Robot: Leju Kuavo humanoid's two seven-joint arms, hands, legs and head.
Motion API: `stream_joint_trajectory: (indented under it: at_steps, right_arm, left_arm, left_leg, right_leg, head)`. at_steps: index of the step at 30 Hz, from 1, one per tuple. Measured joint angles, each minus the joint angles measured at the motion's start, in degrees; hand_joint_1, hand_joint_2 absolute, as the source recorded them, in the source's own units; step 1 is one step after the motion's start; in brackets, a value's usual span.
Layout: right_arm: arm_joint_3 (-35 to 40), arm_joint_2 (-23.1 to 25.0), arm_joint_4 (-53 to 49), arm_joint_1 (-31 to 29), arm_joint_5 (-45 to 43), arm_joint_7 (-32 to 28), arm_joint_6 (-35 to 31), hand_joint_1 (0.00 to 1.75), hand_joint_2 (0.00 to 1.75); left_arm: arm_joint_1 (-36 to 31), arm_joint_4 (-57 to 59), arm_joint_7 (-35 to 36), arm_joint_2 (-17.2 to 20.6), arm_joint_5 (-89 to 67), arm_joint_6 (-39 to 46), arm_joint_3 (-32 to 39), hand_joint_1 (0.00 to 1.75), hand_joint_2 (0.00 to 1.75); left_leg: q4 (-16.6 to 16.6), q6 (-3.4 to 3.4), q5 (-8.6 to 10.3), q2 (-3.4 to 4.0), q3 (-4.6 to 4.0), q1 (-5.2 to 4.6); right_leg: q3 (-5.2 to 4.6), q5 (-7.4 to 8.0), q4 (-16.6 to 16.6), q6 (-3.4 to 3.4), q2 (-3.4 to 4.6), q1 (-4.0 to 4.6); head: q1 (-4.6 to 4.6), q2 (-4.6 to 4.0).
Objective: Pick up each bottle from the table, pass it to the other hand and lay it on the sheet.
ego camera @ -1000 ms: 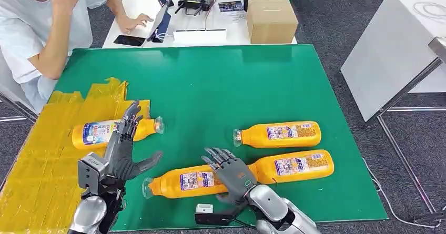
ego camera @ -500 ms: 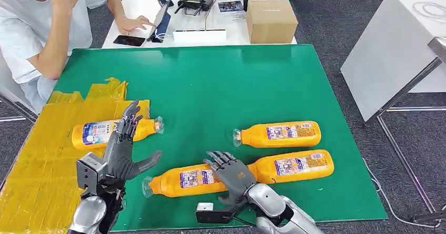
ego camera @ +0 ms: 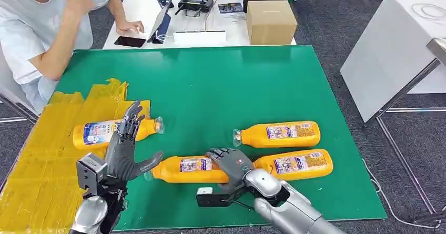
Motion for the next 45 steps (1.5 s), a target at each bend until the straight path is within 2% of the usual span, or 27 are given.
stream_joint_trajectory:
  at_steps: [1,3,19,21,24,29,33,38,45]
  right_arm:
    - [0.2,0.02,0.39,-0.3,-0.2,-0.04,0.2,1.57,1.75]
    - [0.5,0.07,0.92,-0.76,-0.39,-0.11,0.26,1.38,1.75]
    - [2.42,0.09,3.12,-2.91,-2.43,-1.2,1.35,1.4,1.75]
    - [2.47,0.09,3.26,-2.94,-2.43,-1.2,1.35,1.43,1.75]
    - [2.49,0.09,3.39,-2.98,-2.51,-1.22,1.35,1.69,1.75]
    - [2.49,0.11,3.39,-2.71,-3.34,-0.85,-0.37,1.75,1.75]
    - [1.4,0.65,2.38,-0.21,-4.0,0.17,-5.7,1.75,1.75]
    - [-3.46,1.75,-2.52,5.88,-5.27,-0.68,-11.61,1.75,1.75]
    - [-10.4,4.24,-8.37,11.53,-6.75,-3.9,-15.14,1.75,1.75]
  left_arm:
    - [0.0,0.0,-0.02,0.0,0.0,0.0,-0.02,0.0,1.75]
    - [-0.01,0.0,-0.04,0.0,0.04,0.0,-0.22,0.0,1.75]
    - [-0.08,0.0,-0.39,0.0,0.96,0.02,-1.29,0.0,1.75]
    - [-0.08,0.0,-0.39,0.0,0.96,0.02,-1.31,0.0,1.75]
    - [-0.07,0.0,-0.39,0.0,0.96,0.02,-1.31,0.0,1.75]
    - [0.0,-0.02,-0.39,0.0,0.96,0.02,-1.31,0.0,1.75]
    - [0.81,-0.85,-0.37,0.0,0.96,0.09,-1.31,0.0,1.75]
    - [2.17,-2.62,-0.2,0.0,1.01,0.22,-1.31,0.0,1.75]
    - [3.01,-4.22,-0.02,0.0,0.96,0.83,-1.31,0.0,1.75]
  left_leg:
    - [0.0,0.0,0.0,0.0,0.04,0.0]
    - [0.0,0.0,0.0,0.0,0.09,0.0]
    - [0.0,0.01,0.0,0.0,0.29,-0.01]
    - [0.0,0.01,0.0,0.0,0.31,-0.01]
    - [0.0,0.01,0.0,0.0,0.33,-0.01]
    - [0.0,0.01,0.0,-0.01,0.36,-0.01]
    - [0.0,0.01,-0.01,-0.02,0.34,-0.01]
    - [0.0,0.0,-0.02,-0.03,0.1,-0.01]
    - [-0.01,0.0,-0.02,-0.02,-0.13,0.0]
  right_leg:
    - [0.04,0.0,0.0,0.0,0.0,0.0]
    - [0.09,0.0,0.0,0.0,-0.02,-0.01]
    - [0.3,0.0,-0.01,0.0,-0.02,-0.02]
    - [0.31,0.0,-0.01,0.0,-0.02,-0.03]
    - [0.34,0.0,-0.01,0.0,-0.03,-0.03]
    - [0.38,0.0,-0.01,0.0,-0.03,-0.03]
    - [0.37,-0.01,-0.01,0.01,-0.04,-0.03]
    - [0.19,-0.01,0.0,0.01,-0.04,-0.02]
    - [-0.05,-0.01,0.0,0.01,-0.04,-0.01]
  head:
    - [0.0,0.0]
    - [0.0,0.0]
    - [0.0,0.0]
    - [0.0,0.0]
    - [0.0,0.0]
    - [0.0,0.0]
    - [0.0,0.0]
    - [0.0,0.0]
    - [0.0,0.0]
